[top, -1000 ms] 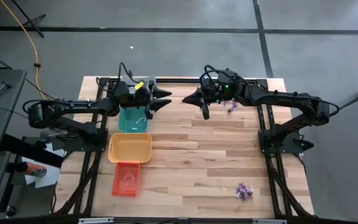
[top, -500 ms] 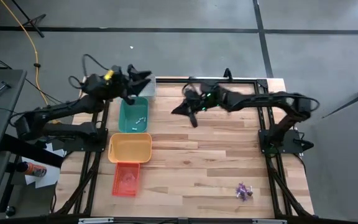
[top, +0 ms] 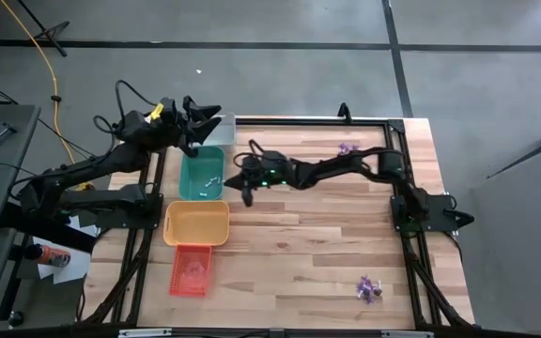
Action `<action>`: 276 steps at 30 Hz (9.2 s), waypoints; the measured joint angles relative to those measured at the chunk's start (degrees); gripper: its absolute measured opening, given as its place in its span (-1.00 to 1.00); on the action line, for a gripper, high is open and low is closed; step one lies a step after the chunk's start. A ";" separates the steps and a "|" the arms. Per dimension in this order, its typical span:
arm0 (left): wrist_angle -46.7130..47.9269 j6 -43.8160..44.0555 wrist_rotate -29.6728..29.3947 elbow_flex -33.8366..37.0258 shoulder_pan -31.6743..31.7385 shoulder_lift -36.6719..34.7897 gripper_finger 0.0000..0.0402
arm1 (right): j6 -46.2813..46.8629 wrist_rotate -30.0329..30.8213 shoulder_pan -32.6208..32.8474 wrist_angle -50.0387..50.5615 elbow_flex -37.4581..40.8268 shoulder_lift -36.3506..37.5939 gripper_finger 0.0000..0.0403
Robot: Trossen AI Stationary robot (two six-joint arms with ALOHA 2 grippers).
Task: Sort Halloween decoration
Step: Put the white bone toy in the green bin
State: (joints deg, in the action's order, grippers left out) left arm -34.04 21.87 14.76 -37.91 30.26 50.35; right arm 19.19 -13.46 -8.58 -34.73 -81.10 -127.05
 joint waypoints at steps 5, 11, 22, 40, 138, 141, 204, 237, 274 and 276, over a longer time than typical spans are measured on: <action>0.20 0.00 0.02 0.00 0.00 -0.02 -0.04 | -3.06 0.04 -0.31 8.92 -15.16 -8.49 -1.00; -0.61 0.00 0.07 0.00 0.00 -0.61 -0.04 | -3.07 0.16 -0.90 21.77 -28.30 -15.15 -1.00; -0.48 -2.95 0.06 0.00 0.00 -0.59 -0.04 | -3.70 3.82 -1.08 32.62 -33.79 -15.68 -0.45; -0.22 1.05 -0.01 0.04 -0.03 -0.76 -0.04 | -24.23 -11.27 -4.87 65.28 -24.29 3.72 0.00; -2.65 -0.96 -9.09 15.85 -16.31 9.01 -1.00 | 101.81 -9.22 55.10 67.10 42.19 41.04 -0.31; -2.67 -0.96 -9.09 15.85 -16.31 9.03 -1.00 | 102.06 -8.80 55.10 67.02 42.19 41.04 -0.42; -2.79 1.42 -8.96 15.04 -3.26 -6.69 -1.00 | 68.88 26.92 38.00 75.88 42.65 58.78 -0.99; -10.92 6.71 -9.49 15.04 -3.23 -6.67 -1.00 | 5.96 10.93 -2.76 6.16 15.82 26.21 -1.00; -13.88 11.02 -11.08 15.04 -3.21 -6.86 -1.00 | 10.43 -7.39 -3.93 16.14 -31.51 -15.63 -0.75; -13.86 11.02 -11.13 15.04 -3.21 -6.86 -1.00 | 10.54 -7.41 -3.94 16.42 -31.51 -15.58 -0.59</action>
State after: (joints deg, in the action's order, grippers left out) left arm -47.90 32.88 3.64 -22.87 27.05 43.48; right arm 29.74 -20.88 -12.52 -18.30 -112.61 -142.63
